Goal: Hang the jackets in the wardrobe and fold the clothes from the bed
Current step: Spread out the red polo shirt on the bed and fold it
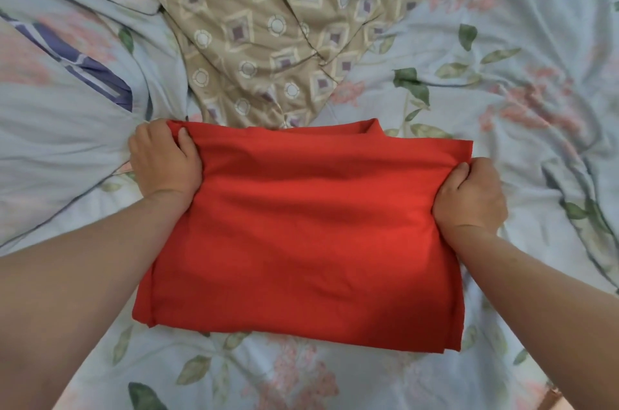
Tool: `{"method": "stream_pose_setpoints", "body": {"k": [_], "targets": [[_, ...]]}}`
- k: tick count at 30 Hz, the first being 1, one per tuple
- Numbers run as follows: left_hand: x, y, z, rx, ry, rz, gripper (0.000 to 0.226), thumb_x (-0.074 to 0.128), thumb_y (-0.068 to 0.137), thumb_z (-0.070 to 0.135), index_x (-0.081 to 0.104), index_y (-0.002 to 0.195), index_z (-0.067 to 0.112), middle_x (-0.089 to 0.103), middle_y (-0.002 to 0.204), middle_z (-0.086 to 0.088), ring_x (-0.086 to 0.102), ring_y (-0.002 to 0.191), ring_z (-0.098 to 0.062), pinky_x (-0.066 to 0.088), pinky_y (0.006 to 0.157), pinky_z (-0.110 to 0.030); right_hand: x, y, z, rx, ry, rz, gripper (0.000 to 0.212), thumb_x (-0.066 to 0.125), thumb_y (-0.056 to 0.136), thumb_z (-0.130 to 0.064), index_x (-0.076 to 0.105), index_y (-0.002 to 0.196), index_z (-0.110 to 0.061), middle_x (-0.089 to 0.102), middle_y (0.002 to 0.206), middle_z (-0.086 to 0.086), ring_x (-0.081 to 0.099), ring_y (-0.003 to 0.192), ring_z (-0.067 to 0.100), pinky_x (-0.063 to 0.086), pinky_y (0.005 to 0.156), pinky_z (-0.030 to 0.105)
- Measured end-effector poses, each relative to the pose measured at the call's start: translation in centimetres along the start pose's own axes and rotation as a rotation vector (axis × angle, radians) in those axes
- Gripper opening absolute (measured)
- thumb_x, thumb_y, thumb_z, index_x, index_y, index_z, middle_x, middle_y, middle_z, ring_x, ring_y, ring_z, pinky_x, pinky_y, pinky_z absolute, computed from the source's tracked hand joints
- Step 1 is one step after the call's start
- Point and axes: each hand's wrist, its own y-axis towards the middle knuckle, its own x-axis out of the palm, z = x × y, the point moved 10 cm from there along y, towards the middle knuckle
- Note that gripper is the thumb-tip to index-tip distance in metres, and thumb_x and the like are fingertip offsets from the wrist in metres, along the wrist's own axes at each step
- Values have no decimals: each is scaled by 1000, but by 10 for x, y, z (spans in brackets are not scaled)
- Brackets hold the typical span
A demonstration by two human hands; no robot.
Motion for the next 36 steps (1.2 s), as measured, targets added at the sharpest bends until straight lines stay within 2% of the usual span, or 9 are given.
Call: {"method": "stream_pose_setpoints", "body": {"k": [4,8,11,14,17,21,24,29,36], "targets": [[-1,1,-2,10,-42,-17,37,40,92,31,55,105,-1,55,109,-28,48,106,-43,31,96,-49,-7,-6,-5,-20,46,-78,26,32,96,-40,46,91,-19,58,98,8,51,83,30,33,72,35],[-10,3,0,63,-248,-158,33,51,94,28,56,106,-2,57,108,-27,49,106,-41,35,98,-48,-30,-40,5,50,398,-260,30,52,93,-31,55,116,-12,60,110,6,57,97,20,43,84,33],[-31,-18,-6,23,-486,-343,33,64,88,29,57,114,9,61,110,-14,56,105,-30,44,94,-41,-57,-100,42,187,432,-342,13,57,91,-29,64,90,-18,67,85,-2,63,79,18,47,67,32],[-56,-84,-48,-206,-491,-359,32,63,89,29,57,111,5,62,104,-14,58,100,-31,44,87,-37,-63,-166,61,224,373,-511,22,61,92,-24,63,74,-11,66,69,7,60,64,17,43,59,32],[-48,-179,-84,-570,-605,-600,27,61,91,29,60,104,6,66,98,-11,64,96,-34,50,82,-42,-66,-201,79,324,380,-549,30,61,92,-21,55,71,0,57,67,15,50,61,20,38,58,33],[-43,-215,-82,-644,-668,-919,12,64,88,2,66,96,11,71,95,-14,69,86,-32,57,75,-39,-61,-216,88,619,630,-578,19,48,93,-5,56,82,8,52,74,12,46,71,23,45,70,39],[-59,-203,-86,-763,-884,-856,9,61,94,2,62,103,4,68,101,-14,65,82,-24,59,59,-31,-66,-216,78,702,745,-600,19,49,91,6,66,92,-3,61,78,13,52,69,23,47,70,38],[-102,-201,-100,-873,-1091,-740,7,54,98,9,60,100,7,65,102,-6,61,82,-16,56,57,-24,-99,-206,80,775,965,-582,19,49,98,2,67,93,-3,60,70,7,51,58,14,52,56,20],[-180,-172,-108,-769,-1070,-744,20,48,95,-9,63,105,1,70,98,-9,70,82,-15,59,67,-22,-183,-190,78,691,940,-598,17,55,97,-4,70,102,-9,70,67,1,61,55,8,54,54,19]]}}
